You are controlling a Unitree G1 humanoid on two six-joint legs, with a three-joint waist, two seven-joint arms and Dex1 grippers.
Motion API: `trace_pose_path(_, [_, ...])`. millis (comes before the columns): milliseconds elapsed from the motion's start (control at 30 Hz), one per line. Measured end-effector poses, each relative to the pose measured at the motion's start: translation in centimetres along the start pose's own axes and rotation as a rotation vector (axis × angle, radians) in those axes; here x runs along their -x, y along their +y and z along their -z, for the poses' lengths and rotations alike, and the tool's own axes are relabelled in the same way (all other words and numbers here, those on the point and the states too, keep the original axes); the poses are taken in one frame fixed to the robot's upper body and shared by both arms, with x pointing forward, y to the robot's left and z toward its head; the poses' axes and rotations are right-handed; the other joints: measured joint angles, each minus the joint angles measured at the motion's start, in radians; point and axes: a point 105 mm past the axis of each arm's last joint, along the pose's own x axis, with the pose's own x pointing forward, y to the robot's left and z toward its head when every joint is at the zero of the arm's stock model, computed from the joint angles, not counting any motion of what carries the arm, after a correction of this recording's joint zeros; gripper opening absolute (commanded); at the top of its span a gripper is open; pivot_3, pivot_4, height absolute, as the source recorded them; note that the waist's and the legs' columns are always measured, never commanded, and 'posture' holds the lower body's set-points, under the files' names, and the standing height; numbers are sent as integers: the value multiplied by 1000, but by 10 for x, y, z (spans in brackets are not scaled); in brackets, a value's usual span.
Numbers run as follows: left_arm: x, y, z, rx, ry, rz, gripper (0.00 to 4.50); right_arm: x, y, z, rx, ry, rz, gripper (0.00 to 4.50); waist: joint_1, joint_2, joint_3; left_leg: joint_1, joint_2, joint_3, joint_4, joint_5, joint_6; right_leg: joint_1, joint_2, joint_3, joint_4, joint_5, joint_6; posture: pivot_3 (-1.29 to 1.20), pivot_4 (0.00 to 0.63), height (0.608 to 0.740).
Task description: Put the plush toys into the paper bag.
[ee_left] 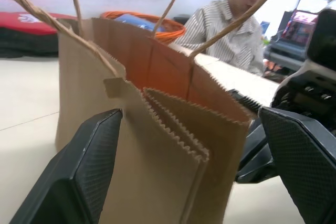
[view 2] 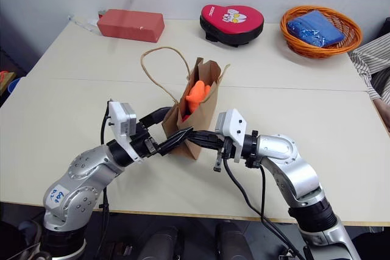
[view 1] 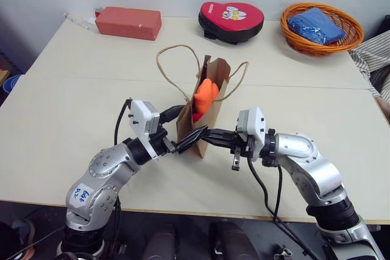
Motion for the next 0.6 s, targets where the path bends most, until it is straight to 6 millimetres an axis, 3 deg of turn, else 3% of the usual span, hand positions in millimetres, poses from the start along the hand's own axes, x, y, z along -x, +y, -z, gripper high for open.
trace_pose_path(233, [-2, 10, 6, -34, 22, -76, 4348, 0, 1, 3, -17, 15, -5, 15, 1, 0, 0, 0, 0, 0, 0, 0, 0, 0, 0, 0, 0, 0, 0, 0, 150, 740])
trace_pose_path(367, [-5, 8, 11, -27, 30, -78, 3519, 2, 3, 8, -35, 29, -13, 0, 0, 0, 0, 0, 0, 0, 0, 0, 0, 0, 0, 0, 0, 0, 0, 0, 150, 740])
trace_pose_path(600, [-7, 11, 14, -21, 31, -108, 1232, 3, 5, 10, -47, 41, -22, 0, 1, 0, 0, 1, 0, 0, 0, 0, 0, 1, 0, 0, 0, 0, 0, 0, 150, 740])
